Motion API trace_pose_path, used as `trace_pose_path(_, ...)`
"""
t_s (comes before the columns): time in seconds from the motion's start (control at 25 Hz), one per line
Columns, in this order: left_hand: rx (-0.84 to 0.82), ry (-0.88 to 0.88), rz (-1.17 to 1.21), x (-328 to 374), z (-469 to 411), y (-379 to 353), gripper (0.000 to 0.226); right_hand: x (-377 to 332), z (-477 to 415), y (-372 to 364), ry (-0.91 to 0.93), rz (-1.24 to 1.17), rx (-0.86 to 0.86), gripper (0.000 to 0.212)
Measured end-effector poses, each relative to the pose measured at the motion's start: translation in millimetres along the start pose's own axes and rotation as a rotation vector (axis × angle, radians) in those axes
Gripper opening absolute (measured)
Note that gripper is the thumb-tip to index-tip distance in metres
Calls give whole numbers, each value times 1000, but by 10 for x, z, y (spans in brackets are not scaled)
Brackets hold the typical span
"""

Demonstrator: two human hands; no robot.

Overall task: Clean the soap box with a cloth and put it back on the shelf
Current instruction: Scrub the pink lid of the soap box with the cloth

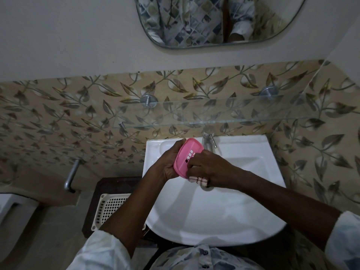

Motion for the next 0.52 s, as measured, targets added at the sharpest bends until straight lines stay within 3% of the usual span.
trace_pose_path(0.12,-20,-48,88,-24,-13,149,62,390,191,169,-687,-362,278,20)
trace_pose_path(0.24,-11,-69,162,0,-28,289,65,690,500,107,-1232,-990,520,16)
trace_pose_path(0.32,-6,-64,133,-24,-32,333,65,669,624,-43,-1405,-1185,551,22)
trace_pose_path(0.44,4,-61,122,-53,-35,343,68,587,698,-136,-1460,-989,516,23)
trace_pose_path(0.52,6,-57,132,-83,-49,331,68,552,698,-132,-1443,-958,638,16)
Point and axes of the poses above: each hand's wrist, its own z-axis away from the middle knuckle, its own y-axis out of the back of the hand, x = y × z, the point moved 4 cm from there along -z, towards the middle knuckle, and after that the axes turned 12 degrees about x, right-handed, at the moved point
